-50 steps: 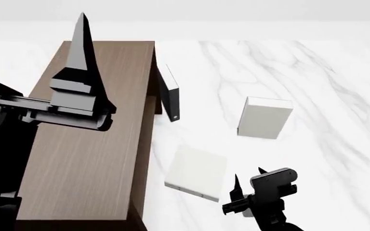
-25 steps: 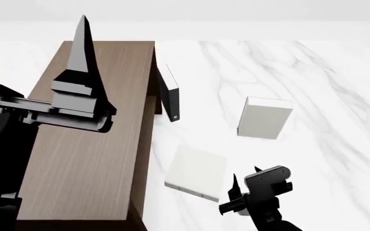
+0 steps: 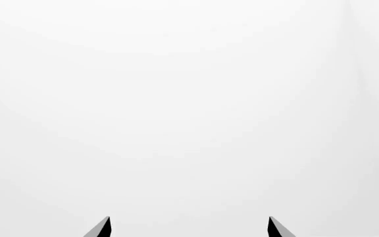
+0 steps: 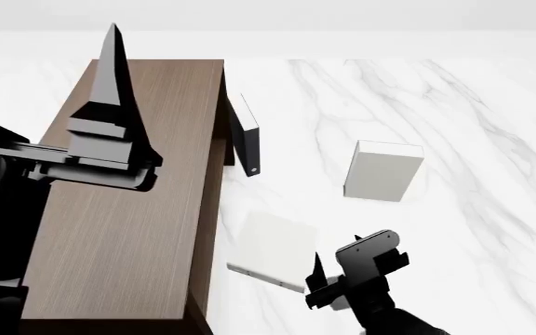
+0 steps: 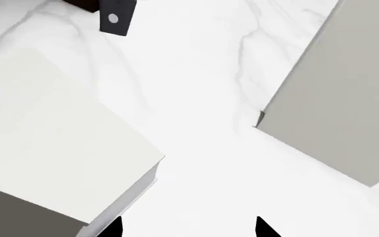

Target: Pick up the book on the right and place it under the cabinet shelf.

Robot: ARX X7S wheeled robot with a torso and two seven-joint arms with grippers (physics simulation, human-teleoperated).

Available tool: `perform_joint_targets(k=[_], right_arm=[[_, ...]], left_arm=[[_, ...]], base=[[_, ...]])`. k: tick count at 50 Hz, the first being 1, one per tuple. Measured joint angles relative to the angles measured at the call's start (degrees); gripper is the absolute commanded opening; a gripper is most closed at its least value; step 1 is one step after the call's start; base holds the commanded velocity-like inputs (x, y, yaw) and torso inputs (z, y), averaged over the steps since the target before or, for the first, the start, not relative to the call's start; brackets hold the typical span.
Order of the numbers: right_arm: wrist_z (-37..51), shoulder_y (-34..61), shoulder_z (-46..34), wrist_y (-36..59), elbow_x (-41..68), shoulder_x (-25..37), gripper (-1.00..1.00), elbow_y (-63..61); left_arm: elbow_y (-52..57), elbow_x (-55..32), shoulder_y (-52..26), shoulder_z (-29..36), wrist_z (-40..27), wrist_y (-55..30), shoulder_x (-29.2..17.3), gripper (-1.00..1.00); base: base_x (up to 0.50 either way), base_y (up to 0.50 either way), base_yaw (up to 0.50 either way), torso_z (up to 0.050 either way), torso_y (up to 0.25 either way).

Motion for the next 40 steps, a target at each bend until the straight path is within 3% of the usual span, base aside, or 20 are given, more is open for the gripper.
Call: perform_joint_targets(k=[40], right_arm=[[-1.1,8.4,-1.9,9.4,-0.4,-5.2,1.0,4.6]], left_arm=[[-0.5,0.8,1.0,0.3,0.5,3.6,-2.1,1.0]], base=[[0.0,0.0,0.0,0.0,0.0]])
